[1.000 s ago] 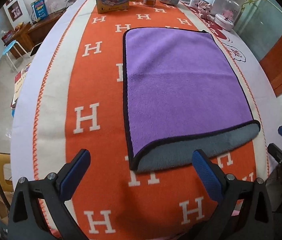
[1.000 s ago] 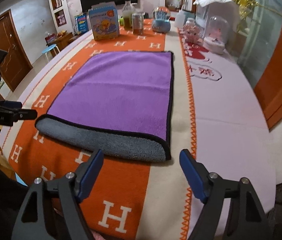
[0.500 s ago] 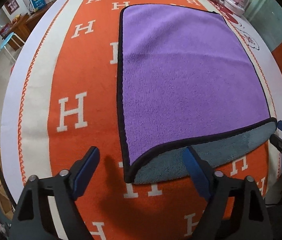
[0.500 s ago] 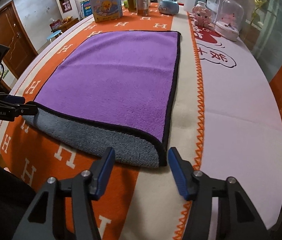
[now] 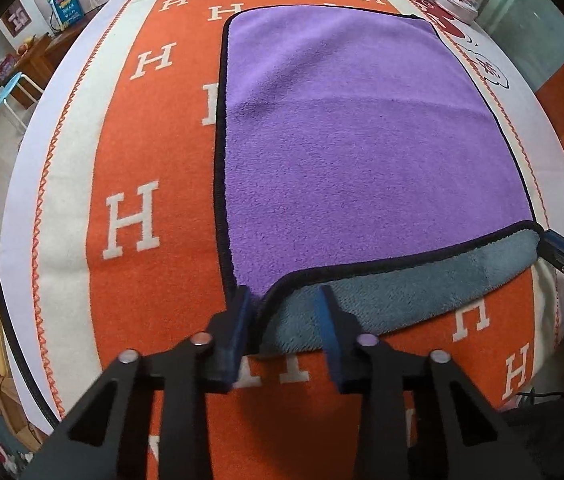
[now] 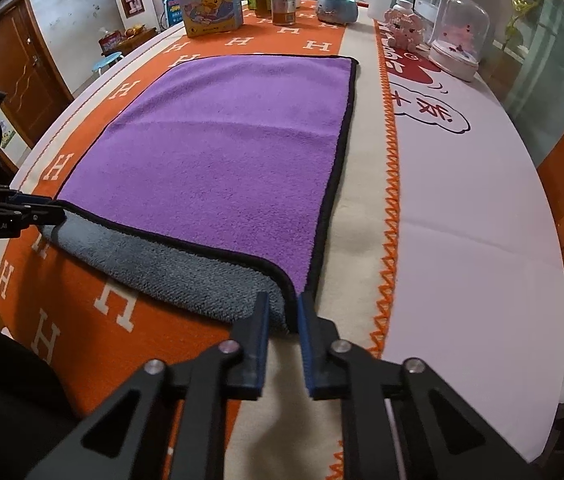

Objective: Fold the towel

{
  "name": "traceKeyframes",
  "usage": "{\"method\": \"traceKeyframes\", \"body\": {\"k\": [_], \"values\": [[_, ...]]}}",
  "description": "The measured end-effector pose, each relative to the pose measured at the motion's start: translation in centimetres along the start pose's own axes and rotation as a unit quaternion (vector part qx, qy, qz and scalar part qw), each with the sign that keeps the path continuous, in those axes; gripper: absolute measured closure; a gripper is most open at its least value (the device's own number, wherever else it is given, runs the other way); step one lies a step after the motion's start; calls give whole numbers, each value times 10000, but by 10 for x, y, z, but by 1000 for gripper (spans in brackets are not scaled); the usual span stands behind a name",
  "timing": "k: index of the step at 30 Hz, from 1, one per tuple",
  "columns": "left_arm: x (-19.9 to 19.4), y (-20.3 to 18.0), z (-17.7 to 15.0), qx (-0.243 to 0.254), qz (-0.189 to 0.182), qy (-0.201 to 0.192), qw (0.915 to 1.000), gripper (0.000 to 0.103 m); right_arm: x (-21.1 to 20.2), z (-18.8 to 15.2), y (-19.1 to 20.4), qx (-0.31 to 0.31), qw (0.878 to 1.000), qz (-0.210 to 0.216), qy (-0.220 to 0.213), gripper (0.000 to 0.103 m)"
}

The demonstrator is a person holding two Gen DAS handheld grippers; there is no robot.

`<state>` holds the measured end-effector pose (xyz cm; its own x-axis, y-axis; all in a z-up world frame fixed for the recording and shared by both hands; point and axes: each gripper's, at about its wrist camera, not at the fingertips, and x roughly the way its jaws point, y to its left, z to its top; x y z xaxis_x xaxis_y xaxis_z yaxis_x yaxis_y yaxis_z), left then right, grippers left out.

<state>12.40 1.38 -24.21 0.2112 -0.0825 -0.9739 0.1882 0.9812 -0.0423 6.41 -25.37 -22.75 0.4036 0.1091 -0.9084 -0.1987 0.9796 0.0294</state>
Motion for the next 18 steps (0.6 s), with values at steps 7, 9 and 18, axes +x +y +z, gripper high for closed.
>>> {"method": "traceKeyframes", "body": {"k": [7, 9, 18], "values": [[-3, 10, -2, -117, -47, 57, 9999, 95, -4, 1, 2, -85, 10000, -21, -1, 99], [-5, 8, -3, -39, -44, 80, 10000, 97, -6, 2, 2, -89, 9999, -54, -25, 99], [-30, 13, 15, 75, -202, -19, 9998, 98, -27, 13, 2, -119, 9994, -88, -301, 99]]}}
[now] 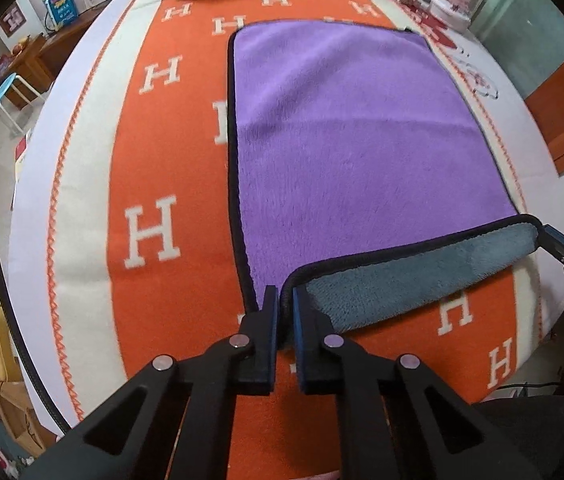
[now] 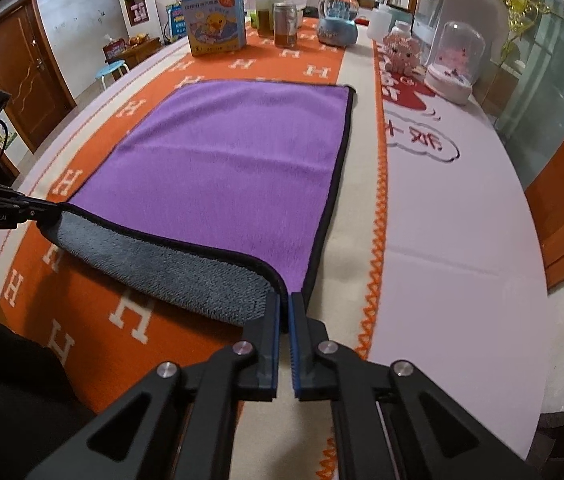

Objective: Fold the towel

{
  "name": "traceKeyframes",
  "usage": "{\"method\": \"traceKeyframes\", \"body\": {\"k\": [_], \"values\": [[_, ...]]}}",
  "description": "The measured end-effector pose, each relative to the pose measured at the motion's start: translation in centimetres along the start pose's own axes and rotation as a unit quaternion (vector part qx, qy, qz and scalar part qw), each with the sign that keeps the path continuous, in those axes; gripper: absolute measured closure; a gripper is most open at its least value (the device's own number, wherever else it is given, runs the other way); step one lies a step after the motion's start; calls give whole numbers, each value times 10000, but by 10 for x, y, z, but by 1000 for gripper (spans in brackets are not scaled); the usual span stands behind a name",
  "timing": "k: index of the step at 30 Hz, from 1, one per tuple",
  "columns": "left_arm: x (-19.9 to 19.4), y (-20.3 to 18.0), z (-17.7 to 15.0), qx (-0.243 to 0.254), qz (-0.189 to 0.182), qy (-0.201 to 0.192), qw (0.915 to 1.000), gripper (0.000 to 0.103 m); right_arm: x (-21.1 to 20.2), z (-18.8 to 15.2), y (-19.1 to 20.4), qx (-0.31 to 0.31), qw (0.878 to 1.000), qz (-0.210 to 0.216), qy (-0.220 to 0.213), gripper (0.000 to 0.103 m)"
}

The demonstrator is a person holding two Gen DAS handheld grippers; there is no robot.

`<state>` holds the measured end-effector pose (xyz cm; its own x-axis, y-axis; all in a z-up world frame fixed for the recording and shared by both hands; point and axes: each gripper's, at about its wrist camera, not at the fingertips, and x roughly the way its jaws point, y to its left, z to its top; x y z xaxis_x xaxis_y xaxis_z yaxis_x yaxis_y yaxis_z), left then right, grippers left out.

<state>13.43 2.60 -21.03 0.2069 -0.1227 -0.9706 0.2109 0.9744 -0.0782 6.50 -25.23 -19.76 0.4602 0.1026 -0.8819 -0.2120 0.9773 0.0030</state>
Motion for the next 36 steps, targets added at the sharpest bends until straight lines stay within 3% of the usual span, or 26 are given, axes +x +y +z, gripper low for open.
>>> {"method": "traceKeyframes", "body": {"k": [7, 23, 29, 36], "values": [[-40, 7, 26, 32, -98, -287, 9995, 98, -24, 26, -5, 70, 9993, -17, -361, 99], [-105, 11, 117, 260, -11, -1459, 9890, 98, -54, 115, -25, -73, 9894, -276, -1424, 99], [-98, 15, 148, 150, -3, -1846, 9827, 99, -39, 146, -35, -135, 9840, -393, -1735, 99], [-58, 26, 181, -134, 76, -1952, 9806, 99, -2, 170, -42, -246, 9802, -608, -1868, 99]]}}
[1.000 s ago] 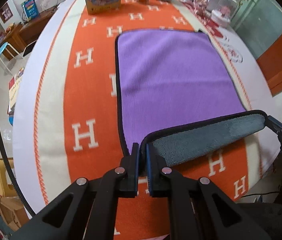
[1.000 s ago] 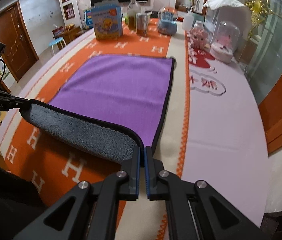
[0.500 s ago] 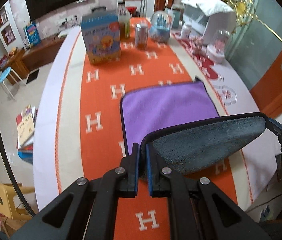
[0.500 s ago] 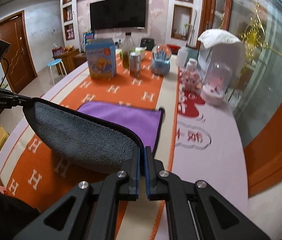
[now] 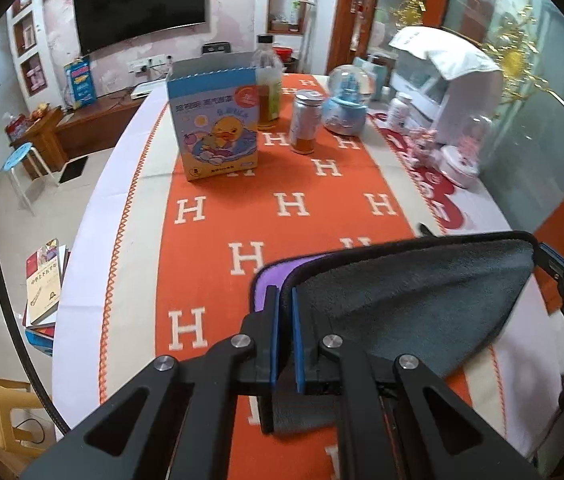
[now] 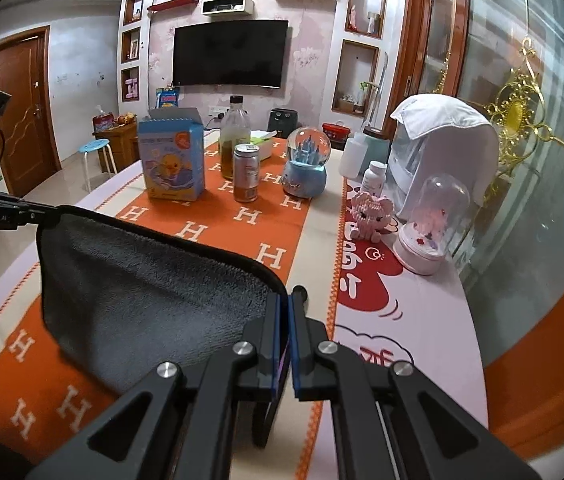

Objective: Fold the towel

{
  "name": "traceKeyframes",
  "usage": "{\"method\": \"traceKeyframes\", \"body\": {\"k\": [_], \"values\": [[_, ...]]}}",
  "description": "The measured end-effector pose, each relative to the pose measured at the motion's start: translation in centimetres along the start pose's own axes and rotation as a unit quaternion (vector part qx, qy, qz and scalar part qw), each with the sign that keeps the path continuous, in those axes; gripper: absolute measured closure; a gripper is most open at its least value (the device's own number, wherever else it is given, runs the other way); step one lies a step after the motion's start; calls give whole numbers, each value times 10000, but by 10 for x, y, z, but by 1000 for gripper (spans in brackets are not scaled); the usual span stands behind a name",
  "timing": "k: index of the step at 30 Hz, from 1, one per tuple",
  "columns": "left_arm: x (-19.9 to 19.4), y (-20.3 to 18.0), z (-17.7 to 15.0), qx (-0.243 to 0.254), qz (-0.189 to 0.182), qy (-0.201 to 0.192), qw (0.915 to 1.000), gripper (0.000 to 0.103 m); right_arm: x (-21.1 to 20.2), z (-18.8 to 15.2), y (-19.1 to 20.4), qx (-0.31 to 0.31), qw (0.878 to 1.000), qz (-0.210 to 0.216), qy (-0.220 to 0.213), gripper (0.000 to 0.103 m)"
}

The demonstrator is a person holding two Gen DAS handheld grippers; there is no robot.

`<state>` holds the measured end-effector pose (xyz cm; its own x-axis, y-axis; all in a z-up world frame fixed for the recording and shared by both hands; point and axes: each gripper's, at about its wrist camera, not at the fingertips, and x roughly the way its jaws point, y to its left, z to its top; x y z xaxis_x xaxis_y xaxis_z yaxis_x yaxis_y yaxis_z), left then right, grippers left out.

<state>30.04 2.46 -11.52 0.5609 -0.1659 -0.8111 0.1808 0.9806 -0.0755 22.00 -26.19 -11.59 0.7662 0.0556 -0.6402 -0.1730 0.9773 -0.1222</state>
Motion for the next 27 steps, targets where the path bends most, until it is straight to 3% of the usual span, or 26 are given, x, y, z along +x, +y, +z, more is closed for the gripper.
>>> {"method": "traceKeyframes", "body": {"k": [9, 21, 24, 27], "values": [[67, 14, 9, -421, 69, 80, 9991, 99, 71, -6, 0, -190, 9995, -197, 139, 99], [134, 20, 13, -588, 310, 576, 9961, 97, 133, -19, 1, -176, 9982, -189, 543, 98], [142, 23, 13, -653, 336, 666, 9951, 92, 142, -22, 2, -137, 9974, -183, 685, 98], [147, 26, 13, -685, 489, 770, 9935, 80, 149, -26, 0, -33, 9964, -157, 837, 92]]}}
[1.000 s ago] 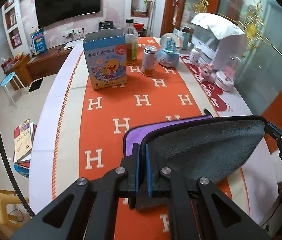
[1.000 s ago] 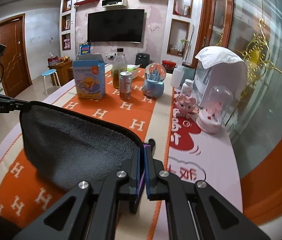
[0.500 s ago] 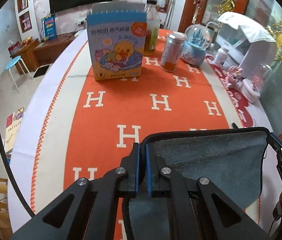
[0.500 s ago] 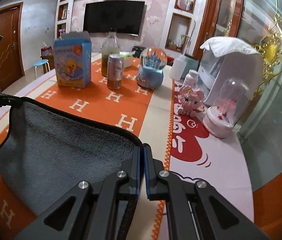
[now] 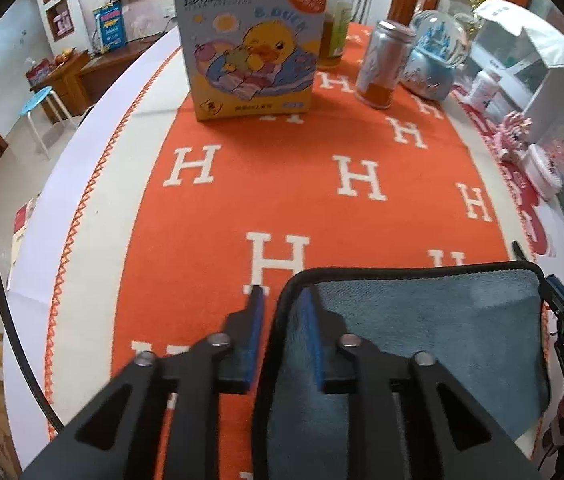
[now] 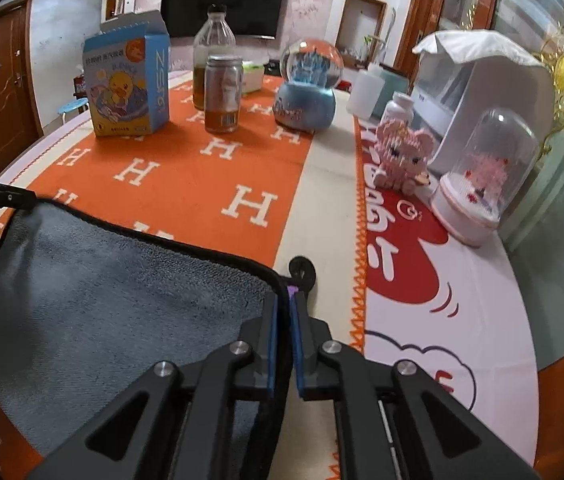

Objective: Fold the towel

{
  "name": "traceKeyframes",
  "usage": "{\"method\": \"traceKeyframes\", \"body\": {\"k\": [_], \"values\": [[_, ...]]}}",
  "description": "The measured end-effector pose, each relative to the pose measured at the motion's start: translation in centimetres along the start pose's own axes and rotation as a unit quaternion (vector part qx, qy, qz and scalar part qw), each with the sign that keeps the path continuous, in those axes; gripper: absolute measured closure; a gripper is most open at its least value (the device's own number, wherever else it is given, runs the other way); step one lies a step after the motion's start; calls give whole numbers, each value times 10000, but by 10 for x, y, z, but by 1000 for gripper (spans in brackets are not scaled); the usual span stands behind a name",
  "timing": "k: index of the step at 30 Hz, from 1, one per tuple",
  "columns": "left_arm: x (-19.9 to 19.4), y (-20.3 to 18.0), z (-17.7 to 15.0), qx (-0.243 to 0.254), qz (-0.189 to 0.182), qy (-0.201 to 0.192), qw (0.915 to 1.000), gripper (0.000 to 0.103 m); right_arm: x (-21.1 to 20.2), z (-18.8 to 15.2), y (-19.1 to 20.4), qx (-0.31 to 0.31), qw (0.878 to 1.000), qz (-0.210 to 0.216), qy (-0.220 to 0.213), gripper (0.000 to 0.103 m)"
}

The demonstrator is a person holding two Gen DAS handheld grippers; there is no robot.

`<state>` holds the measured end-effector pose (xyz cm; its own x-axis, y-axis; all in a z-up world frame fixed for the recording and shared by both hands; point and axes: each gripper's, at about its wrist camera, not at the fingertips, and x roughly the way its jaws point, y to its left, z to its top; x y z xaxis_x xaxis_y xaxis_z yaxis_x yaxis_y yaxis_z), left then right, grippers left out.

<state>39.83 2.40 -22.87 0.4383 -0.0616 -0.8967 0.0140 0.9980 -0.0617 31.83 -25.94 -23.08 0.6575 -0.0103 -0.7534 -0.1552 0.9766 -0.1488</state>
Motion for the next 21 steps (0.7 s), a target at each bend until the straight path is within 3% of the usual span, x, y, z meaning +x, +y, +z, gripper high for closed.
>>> {"method": "traceKeyframes", "body": {"k": [2, 6, 8, 13, 17, 21], "values": [[1, 2, -1, -60, 23, 57, 10000, 75, 1, -1, -2, 83, 10000, -23, 33, 81], [-8, 6, -4, -206, 16, 69, 9998, 63, 0, -1, -5, 218, 9996, -77, 161, 69], [-15, 7, -6, -232, 14, 45, 9997, 47, -6, -1, -7, 312, 9993, -87, 183, 60], [-42, 8, -16, -242, -56, -74, 9997, 30, -27, 1, -11, 579, 9982, 20, 166, 45], [-66, 12, -30, -350, -110, -149, 9992, 27, -51, -2, -9, 748, 9972, -28, 29, 20], [-89, 20, -48, -461, -84, -202, 9987, 27, -77, -10, -2, 797, 9968, 14, -18, 14]]}}
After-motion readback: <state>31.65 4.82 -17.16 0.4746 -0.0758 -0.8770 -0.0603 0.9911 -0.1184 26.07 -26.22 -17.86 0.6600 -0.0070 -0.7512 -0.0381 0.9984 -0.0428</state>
